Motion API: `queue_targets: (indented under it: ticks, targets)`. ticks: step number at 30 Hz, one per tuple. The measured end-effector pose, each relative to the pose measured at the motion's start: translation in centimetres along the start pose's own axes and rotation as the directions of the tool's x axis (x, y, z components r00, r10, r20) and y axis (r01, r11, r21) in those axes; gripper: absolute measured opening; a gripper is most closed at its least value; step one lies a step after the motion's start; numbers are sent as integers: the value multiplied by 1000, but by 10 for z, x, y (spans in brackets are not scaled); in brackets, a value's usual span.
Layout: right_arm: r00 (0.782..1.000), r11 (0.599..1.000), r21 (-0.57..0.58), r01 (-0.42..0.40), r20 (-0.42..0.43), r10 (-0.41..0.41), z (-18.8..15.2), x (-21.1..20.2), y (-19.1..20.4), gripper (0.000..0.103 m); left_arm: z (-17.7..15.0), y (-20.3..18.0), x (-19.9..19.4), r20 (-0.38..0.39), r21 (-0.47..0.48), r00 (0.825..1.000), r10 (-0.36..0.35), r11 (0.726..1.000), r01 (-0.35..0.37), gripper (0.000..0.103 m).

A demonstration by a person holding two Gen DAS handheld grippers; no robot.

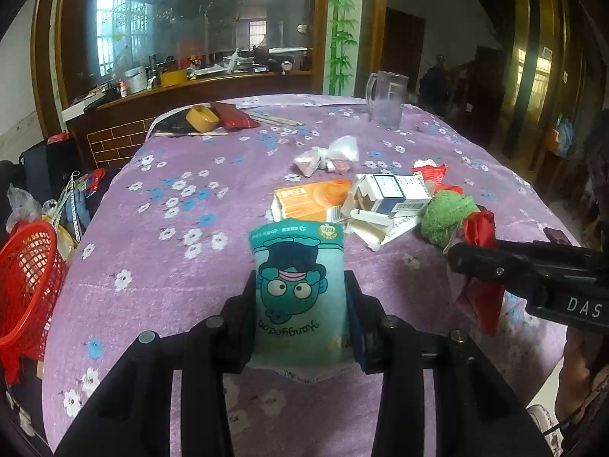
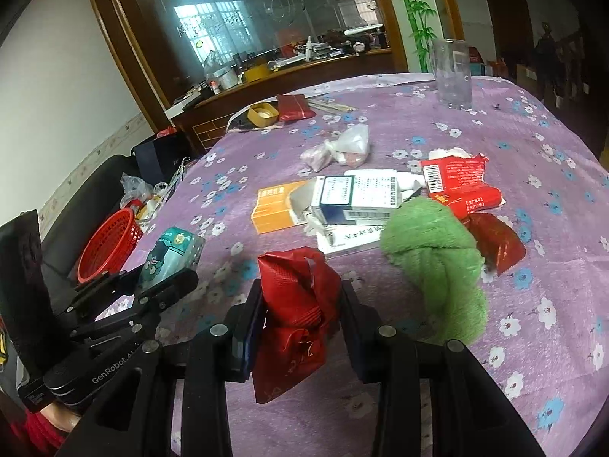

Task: Collect trash
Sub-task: 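Grasp the teal snack bag with the left tool while the right tool holds the red wrapper, then carry the teal bag and red wrapper to the red basket and release both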

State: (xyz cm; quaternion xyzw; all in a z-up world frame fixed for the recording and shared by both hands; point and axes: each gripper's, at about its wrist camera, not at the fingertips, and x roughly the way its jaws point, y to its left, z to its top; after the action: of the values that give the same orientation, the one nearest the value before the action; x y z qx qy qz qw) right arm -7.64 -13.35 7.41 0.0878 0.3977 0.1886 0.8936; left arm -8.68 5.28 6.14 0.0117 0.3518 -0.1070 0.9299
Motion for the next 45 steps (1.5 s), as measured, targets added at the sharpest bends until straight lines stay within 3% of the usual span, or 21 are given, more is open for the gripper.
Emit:
queue_targets:
  ticks: [45]
  targets:
    - [998,994,-106,-34,-57,28,1,24,55,41,-12,55,-23,24,-99,994,103,990,-100,39]
